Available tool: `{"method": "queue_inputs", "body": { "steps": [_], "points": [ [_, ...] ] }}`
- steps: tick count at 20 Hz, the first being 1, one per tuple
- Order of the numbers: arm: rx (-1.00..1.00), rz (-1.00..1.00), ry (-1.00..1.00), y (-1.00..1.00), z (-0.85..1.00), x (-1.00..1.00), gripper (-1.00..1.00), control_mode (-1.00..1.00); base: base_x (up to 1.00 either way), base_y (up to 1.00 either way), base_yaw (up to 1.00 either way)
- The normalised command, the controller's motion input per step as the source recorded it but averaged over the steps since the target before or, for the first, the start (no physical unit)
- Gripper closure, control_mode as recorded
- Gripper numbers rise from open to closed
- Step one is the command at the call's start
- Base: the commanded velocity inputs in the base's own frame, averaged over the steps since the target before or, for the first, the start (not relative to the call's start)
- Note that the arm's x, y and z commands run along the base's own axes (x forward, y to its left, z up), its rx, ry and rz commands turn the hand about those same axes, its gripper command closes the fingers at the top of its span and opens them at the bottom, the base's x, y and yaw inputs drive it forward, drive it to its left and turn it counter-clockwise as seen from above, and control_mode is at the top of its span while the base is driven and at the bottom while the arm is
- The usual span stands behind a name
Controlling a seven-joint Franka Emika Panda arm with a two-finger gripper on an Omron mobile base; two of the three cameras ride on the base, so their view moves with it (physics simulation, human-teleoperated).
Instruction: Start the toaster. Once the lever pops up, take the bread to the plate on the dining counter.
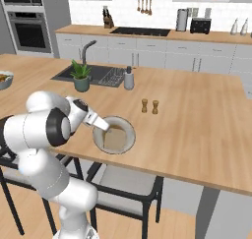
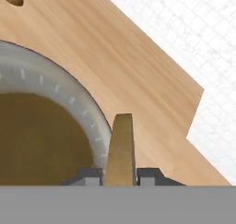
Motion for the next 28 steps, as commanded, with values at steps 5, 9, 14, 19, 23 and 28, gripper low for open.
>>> {"method": "queue_inputs", "body": {
  "steps": [5, 9, 14, 19, 23, 28],
  "points": [
    [0.00, 0.00, -0.01, 0.00, -0.30, 0.34, 1.00, -1.00, 0.00, 0.00, 0.00],
    [0.00, 0.00, -0.09, 0.07, -0.04, 0.16, -1.00, -1.00, 0.00, 0.00, 0.00],
    [0.00, 0.00, -0.11, 0.32, -0.09, 0.10, -1.00, -1.00, 0.00, 0.00, 0.00],
    [0.00, 0.05, -0.13, 0.68, -0.08, 0.00, -1.00, -1.00, 0.00, 0.00, 0.00],
    [0.00, 0.09, -0.21, 0.94, 0.05, 0.00, -1.00, -1.00, 0.00, 0.00, 0.00],
    [0.02, 0.07, -0.21, 0.86, 0.59, -0.07, -1.00, -1.00, 0.00, 0.00, 0.00]
  ]
}}
